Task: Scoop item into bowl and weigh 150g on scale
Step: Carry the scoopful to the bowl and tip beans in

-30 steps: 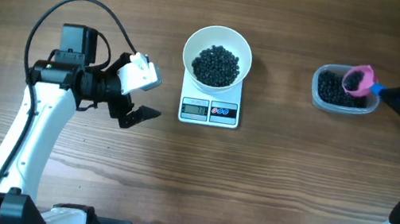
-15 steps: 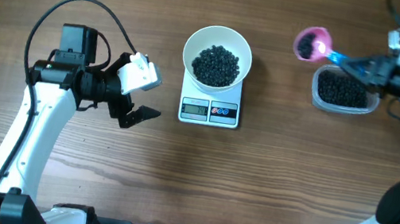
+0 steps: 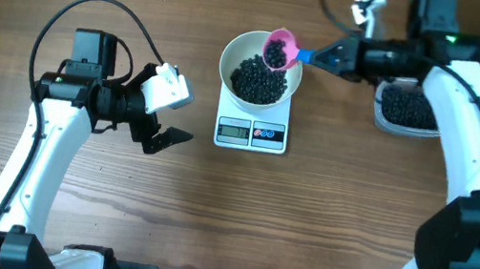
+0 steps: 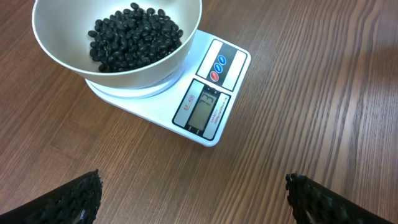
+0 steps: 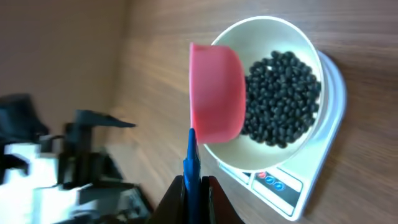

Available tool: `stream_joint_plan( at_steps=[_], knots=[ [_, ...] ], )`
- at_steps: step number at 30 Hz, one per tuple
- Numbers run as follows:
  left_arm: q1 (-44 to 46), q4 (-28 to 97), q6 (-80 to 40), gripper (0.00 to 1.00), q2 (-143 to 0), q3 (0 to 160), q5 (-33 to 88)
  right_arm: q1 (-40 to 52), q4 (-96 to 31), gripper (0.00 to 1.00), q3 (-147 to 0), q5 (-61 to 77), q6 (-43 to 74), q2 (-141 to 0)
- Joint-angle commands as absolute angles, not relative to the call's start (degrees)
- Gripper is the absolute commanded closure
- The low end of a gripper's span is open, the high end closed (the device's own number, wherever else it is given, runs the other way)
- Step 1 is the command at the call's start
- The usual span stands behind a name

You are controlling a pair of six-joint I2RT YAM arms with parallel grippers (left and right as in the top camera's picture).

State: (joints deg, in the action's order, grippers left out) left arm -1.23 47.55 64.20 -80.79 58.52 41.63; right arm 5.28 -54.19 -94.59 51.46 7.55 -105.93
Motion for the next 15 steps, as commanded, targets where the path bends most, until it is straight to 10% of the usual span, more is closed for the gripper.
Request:
stream_joint_plan(
  at_steps=[1,15],
  knots=[
    [-1.39,47.57,63.86,0.00,-81.03,58.85,41.89,11.49,-57.58,0.96,-101.08,32.77,6.28,-107.02],
    [-1.39,47.57,63.88,0.00,-81.03,58.85,41.89,30.00,-62.46,0.96,-108.05,-6.39,-4.67,-107.02]
  ],
)
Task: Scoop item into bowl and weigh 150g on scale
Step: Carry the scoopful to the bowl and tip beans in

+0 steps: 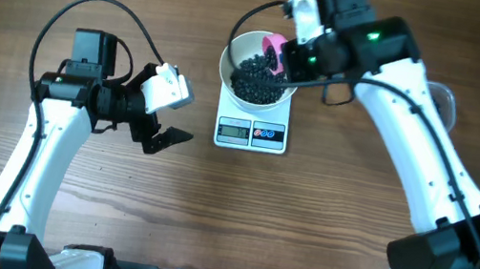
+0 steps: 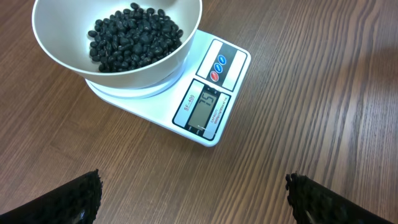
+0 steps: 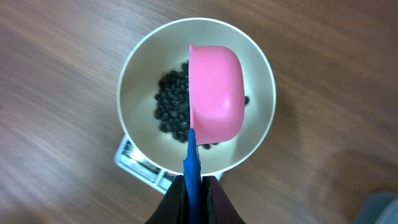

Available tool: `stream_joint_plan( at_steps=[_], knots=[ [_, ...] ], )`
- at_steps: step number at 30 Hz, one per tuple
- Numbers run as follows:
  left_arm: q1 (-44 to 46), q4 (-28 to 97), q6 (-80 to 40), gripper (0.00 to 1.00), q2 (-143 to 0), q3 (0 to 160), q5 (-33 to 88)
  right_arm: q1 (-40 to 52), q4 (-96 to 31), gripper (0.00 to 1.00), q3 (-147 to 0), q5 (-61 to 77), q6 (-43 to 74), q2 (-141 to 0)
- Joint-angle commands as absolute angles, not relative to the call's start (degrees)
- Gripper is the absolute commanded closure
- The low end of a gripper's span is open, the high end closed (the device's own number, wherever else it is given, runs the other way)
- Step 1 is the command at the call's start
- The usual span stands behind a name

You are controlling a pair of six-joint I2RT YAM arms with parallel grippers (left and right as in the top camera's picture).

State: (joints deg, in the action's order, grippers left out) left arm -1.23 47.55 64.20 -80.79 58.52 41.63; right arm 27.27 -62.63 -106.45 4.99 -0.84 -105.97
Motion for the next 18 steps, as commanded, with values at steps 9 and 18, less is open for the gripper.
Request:
stream_joint_plan(
  at_steps=[9,18],
  knots=[
    [-1.39,47.57,63.86,0.00,-81.03,58.85,41.89,35.03,-61.76,0.96,-108.05,-17.96,-7.55,-107.02],
    [-1.39,47.57,63.86,0.00,-81.01,58.85,41.89,34.92,-60.86,0.96,-108.05,-10.96,-6.17,-107.02]
  ],
)
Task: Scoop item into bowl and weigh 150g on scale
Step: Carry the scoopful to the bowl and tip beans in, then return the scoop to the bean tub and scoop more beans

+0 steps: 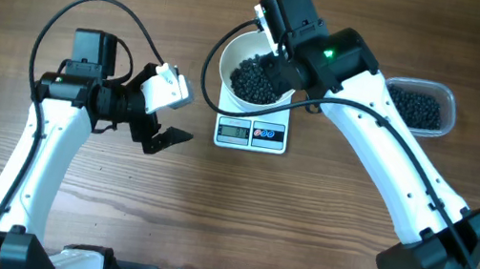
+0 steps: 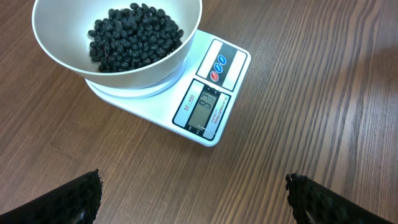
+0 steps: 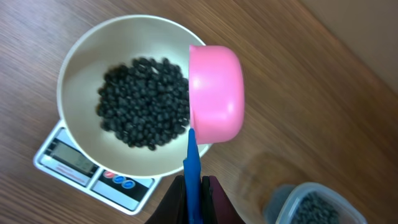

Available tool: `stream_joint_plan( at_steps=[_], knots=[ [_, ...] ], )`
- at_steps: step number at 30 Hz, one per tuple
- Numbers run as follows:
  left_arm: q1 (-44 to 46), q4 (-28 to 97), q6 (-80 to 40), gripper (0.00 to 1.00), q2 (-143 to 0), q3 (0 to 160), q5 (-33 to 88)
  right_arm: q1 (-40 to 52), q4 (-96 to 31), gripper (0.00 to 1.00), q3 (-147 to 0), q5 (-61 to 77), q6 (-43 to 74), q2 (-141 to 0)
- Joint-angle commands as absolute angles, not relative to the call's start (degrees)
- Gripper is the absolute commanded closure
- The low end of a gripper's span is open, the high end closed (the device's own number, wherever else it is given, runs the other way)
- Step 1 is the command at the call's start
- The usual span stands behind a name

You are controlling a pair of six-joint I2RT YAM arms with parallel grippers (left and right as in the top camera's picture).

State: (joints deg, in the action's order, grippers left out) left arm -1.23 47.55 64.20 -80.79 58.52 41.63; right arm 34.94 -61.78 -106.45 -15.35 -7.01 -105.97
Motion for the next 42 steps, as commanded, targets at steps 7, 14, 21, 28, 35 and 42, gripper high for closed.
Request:
stream_joint_plan(
  at_steps=[7,14,21,28,35,42],
  knots=[
    [-1.39,47.57,63.86,0.00,-81.03,58.85,41.89,31.31,-60.66,0.96,-111.20,-4.69,-0.80,-105.75],
    [-1.39,47.57,63.86,0.00,-81.03,58.85,41.89,13.69,-69.47,0.96,-114.80,-0.01,3.66,-99.48],
    [-1.39,47.57,63.86,0.00,-81.03,58.85,41.89,-0.45,-83.26,0.96,-111.77,-0.05,2.26,-101.67],
    [-1.39,47.57,63.86,0.00,-81.03,58.85,41.89,-3.46,-78.87,0.96,-99.48,0.40,1.39,-104.20],
    [-1.39,47.57,63.86,0.00,-81.03,58.85,41.89,-3.46,-71.81,0.96,-94.17,6.02,0.16,-107.13],
    [-1.39,47.57,63.86,0.00,-81.03,58.85,41.89,-3.46,-71.53,0.96,-93.43,4.40,0.30,-111.04]
  ],
)
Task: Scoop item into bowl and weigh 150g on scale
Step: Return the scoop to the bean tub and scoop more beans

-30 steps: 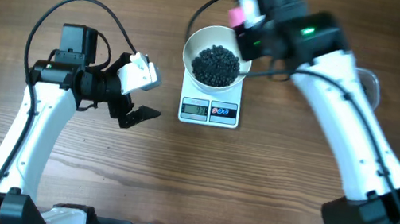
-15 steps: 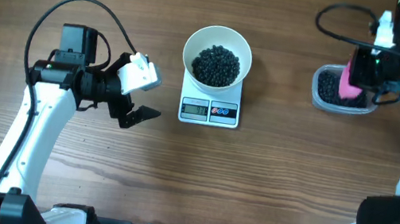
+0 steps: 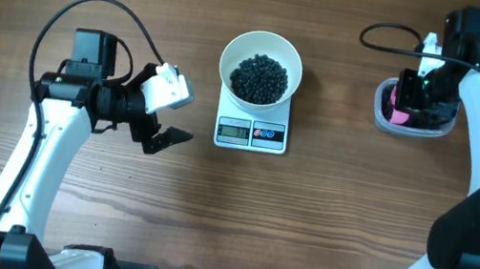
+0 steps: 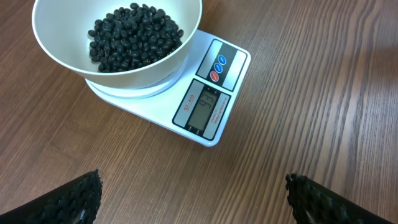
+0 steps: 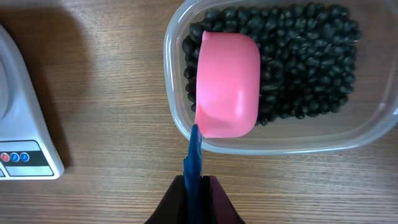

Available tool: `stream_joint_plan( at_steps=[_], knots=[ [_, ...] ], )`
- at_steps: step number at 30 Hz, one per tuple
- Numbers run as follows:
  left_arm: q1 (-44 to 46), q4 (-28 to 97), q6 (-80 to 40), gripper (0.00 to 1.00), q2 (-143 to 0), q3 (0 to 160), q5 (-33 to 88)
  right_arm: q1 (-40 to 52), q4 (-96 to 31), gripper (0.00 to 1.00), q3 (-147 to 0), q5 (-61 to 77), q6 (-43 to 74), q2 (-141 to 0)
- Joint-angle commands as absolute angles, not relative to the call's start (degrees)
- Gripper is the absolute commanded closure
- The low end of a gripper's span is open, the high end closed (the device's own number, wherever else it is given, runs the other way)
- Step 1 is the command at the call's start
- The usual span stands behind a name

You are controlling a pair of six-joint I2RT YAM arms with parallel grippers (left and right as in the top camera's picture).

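A white bowl [image 3: 261,66] of black beans [image 4: 134,36] stands on the white scale [image 3: 252,134]. Its display [image 4: 204,111] shows a two-digit number beginning with 9. My right gripper [image 5: 194,182] is shut on the blue handle of the pink scoop [image 5: 227,84]. The scoop's head lies, back towards the camera, over the beans at the left end of the clear container [image 5: 348,134]. My left gripper [image 4: 193,199] hangs open and empty over bare wood, near and left of the scale.
The clear bean container [image 3: 413,112] sits at the far right of the wooden table [image 3: 322,225], well apart from the scale. Black cables run from both arms near the back edge.
My right gripper with the scoop was at the bowl's right rim over the scale. Now it is at the bean container on the right. The left arm has not moved.
At first the scoop, loaded with beans, was held at the bowl's right rim. Then it was turned over above the bowl. After that it was at the rim, with a higher scale reading. Now it is in the bean container.
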State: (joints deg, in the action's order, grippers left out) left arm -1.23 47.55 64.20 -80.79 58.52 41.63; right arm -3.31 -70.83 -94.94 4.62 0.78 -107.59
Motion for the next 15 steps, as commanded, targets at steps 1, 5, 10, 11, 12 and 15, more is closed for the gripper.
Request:
stream_joint_plan(
  at_steps=[1,5,10,11,12,15],
  knots=[
    [-1.39,47.57,63.86,0.00,-81.03,58.85,41.89,-3.46,-71.90,0.96,-93.41,2.35,0.84,-111.22],
    [-1.39,47.57,63.86,0.00,-81.03,58.85,41.89,-3.81,-73.80,0.96,-93.41,-6.46,3.22,-111.22],
    [-1.39,47.57,63.86,0.00,-81.03,58.85,41.89,-4.95,-73.87,0.96,-93.56,-6.33,4.36,-111.20],
    [-1.39,47.57,63.86,0.00,-81.03,58.85,41.89,-4.99,-74.00,0.96,-94.06,-5.93,4.64,-111.15],
    [-1.39,47.57,63.86,0.00,-81.03,58.85,41.89,-5.02,-74.28,0.96,-94.87,-5.98,4.69,-111.11],
    [-1.39,47.57,63.88,0.00,-81.03,58.85,41.89,-5.19,-75.11,0.96,-98.00,-5.96,5.19,-111.09]
  ],
)
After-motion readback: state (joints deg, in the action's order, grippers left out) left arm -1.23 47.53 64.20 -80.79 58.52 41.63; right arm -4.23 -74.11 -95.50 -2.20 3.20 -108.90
